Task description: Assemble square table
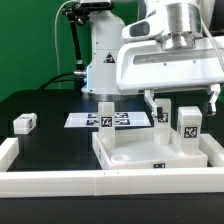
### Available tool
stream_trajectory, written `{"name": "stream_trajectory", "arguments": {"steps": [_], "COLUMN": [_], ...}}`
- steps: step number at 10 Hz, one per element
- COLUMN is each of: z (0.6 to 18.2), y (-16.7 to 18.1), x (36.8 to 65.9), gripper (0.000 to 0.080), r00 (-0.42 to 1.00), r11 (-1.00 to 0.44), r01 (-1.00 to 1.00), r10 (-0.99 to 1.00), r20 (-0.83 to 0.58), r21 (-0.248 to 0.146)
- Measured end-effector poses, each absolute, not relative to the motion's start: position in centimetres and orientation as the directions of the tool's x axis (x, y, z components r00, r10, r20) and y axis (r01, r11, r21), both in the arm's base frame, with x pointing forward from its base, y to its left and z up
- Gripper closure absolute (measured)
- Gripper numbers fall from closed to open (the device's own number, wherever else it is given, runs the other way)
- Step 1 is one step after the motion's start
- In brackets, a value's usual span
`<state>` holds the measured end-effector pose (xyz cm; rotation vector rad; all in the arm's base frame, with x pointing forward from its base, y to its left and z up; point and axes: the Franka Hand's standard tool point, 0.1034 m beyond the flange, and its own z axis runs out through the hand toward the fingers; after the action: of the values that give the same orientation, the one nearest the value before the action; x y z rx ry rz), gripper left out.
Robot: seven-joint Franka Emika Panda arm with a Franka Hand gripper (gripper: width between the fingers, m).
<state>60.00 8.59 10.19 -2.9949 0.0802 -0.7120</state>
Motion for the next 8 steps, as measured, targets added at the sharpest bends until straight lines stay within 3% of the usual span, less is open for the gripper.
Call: {"name": "stream_trajectory", "arguments": {"steps": [2,4,8], "z": [9.9,9.65,9.44], "y": [8.74,9.33,8.58], "x": [59.75,59.37,59.34], "gripper": [0.0151,0.0151,0.0151], "r00": [0.905,0.961,1.0], "r11": [-0.996,-0.992,-0.992], "r01": [-0.037,-0.036,-0.007], "r10": [-0.067,-0.068,-0.005], "r20": [0.42,0.268,-0.014], "r21": [-0.08,-0.122,-0.13]}}
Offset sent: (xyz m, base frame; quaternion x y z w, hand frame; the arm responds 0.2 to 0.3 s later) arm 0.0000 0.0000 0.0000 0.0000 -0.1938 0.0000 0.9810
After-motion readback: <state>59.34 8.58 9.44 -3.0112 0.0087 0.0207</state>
